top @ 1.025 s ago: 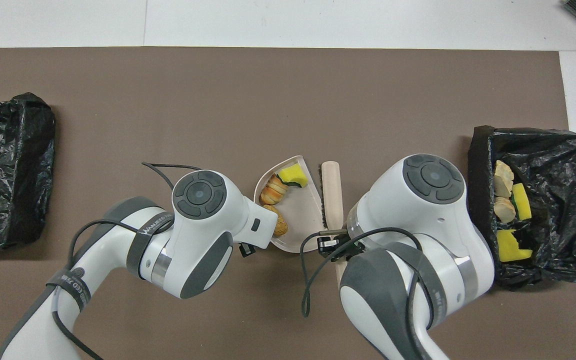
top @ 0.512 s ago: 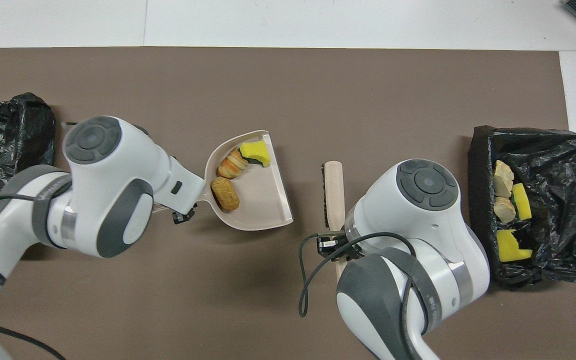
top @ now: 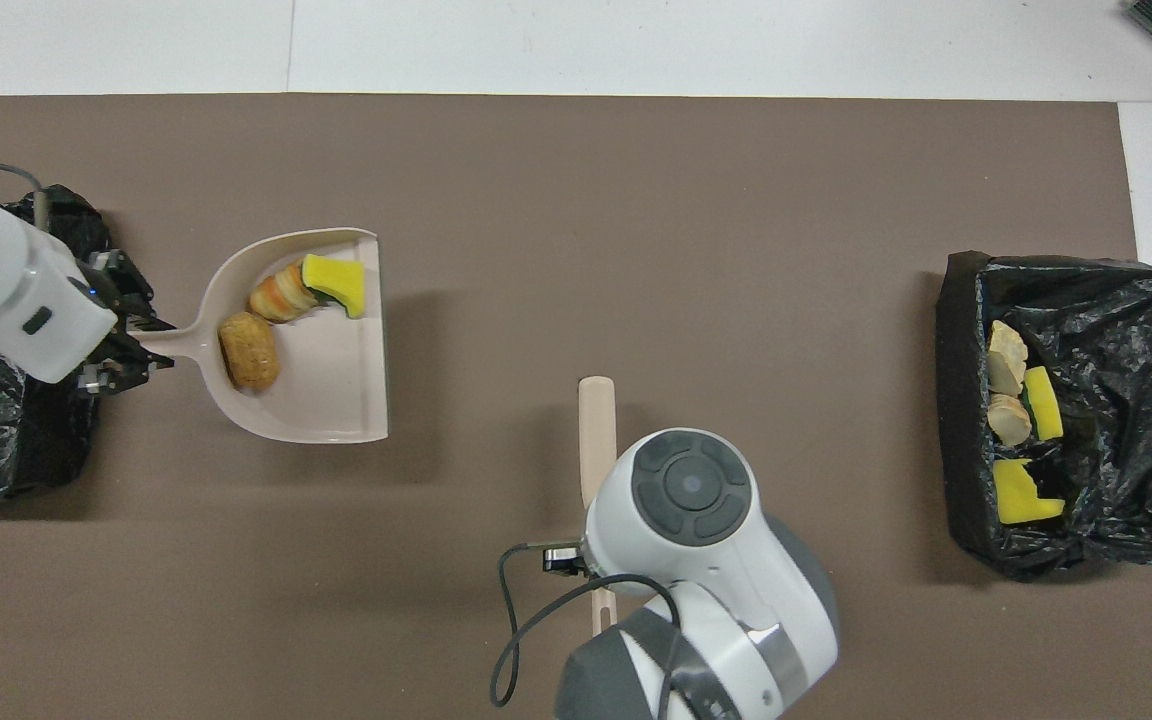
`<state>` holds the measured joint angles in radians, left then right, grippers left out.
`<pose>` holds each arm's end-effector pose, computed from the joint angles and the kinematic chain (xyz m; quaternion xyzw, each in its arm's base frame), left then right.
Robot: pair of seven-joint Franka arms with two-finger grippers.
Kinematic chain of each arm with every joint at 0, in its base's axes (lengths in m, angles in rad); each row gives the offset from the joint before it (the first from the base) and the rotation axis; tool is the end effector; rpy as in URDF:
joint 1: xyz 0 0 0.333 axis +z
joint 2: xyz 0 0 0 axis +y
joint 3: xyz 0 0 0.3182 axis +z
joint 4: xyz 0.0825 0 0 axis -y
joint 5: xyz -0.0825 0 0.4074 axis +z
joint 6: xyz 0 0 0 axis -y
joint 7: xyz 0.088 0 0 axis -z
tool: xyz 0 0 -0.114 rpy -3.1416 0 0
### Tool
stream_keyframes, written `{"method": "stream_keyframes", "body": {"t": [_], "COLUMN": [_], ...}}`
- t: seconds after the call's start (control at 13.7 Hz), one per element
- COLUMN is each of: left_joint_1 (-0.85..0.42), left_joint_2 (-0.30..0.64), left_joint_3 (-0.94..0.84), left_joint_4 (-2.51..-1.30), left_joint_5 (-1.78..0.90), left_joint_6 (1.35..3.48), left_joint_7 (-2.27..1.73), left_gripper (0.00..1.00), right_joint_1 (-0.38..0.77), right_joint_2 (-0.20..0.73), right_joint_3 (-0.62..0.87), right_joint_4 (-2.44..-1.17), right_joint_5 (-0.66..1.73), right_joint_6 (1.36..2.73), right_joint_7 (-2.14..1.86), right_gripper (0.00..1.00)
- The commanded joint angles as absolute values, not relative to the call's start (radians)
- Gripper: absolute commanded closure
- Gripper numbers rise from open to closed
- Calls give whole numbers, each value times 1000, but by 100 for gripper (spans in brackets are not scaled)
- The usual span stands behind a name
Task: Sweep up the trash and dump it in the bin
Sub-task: 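Carry the loaded dustpan over the farther black bag with the left gripper, then tilt the dustpan with the left gripper to dump pieces into the bag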
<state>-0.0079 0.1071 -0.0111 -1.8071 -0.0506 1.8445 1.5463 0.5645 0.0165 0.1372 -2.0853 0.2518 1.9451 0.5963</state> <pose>0.6071 -0.0157 0.4613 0.7138 -0.6990 -0.0081 0.0419 0.4091 0.3697 0.3904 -0.9904 0.0027 0.1308 0.0439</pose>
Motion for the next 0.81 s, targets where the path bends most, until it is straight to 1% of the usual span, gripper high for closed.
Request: {"method": "stream_keyframes", "body": {"t": [0.0, 0.15, 0.22, 0.29, 0.51, 0.73], "left_joint_1": [118, 211, 244, 273, 368, 451], "left_joint_2": [123, 152, 161, 179, 239, 275], "left_joint_3": [-26, -26, -25, -25, -26, -26], "left_joint_4": [-1731, -1678, -1655, -1637, -1516, -1450], "left_joint_5": [9, 41, 63, 105, 182, 179], "left_joint_6": [1812, 1816, 1830, 1832, 1826, 1842], "left_joint_7": [1710, 1842, 1897, 1922, 1925, 1927], "left_gripper": [100, 100, 100, 100, 100, 100], "right_joint_1": [641, 739, 768, 790, 807, 807], "right_joint_2": [49, 90, 107, 110, 101, 101], "right_joint_3": [138, 137, 137, 137, 138, 137], "right_joint_4": [-2095, -2124, -2144, -2163, -2181, -2181], "right_joint_5": [233, 235, 235, 235, 235, 235], "right_joint_6": [1976, 2072, 2132, 2155, 2157, 2154], "right_joint_7": [705, 793, 833, 834, 830, 801], "right_gripper": [100, 100, 100, 100, 100, 100]}}
